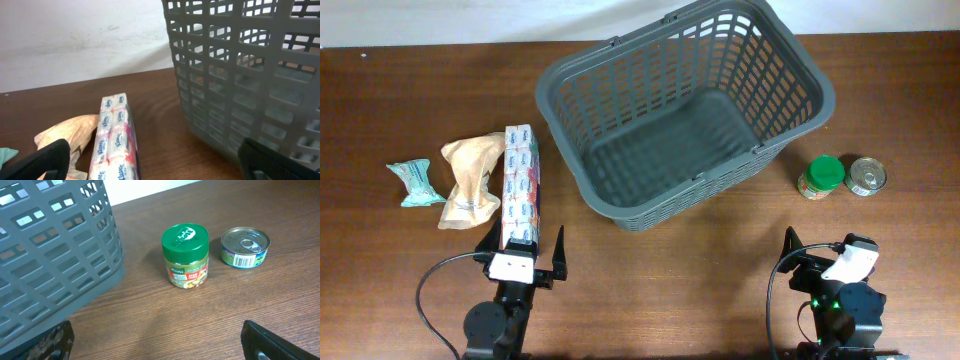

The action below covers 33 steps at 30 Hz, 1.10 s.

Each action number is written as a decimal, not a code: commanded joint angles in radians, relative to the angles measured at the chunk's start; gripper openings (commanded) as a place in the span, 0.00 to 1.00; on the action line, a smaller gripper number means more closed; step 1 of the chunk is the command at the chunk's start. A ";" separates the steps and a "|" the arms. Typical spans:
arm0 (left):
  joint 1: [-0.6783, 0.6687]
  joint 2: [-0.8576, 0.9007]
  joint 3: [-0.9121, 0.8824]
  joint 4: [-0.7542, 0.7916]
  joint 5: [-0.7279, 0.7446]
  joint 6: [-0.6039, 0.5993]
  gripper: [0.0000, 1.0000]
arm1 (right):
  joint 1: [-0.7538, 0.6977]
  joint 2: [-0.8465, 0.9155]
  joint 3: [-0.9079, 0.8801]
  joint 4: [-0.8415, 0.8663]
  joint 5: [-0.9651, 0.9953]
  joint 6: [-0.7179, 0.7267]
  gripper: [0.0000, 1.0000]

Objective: Pack container

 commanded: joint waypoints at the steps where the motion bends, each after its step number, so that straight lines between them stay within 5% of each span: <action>1: -0.003 -0.008 -0.007 0.000 0.000 -0.009 0.99 | 0.007 -0.011 -0.007 0.000 -0.005 -0.002 0.99; 33: -0.003 -0.008 0.004 0.039 0.086 -0.010 0.99 | 0.007 -0.011 -0.007 0.000 -0.005 -0.002 0.99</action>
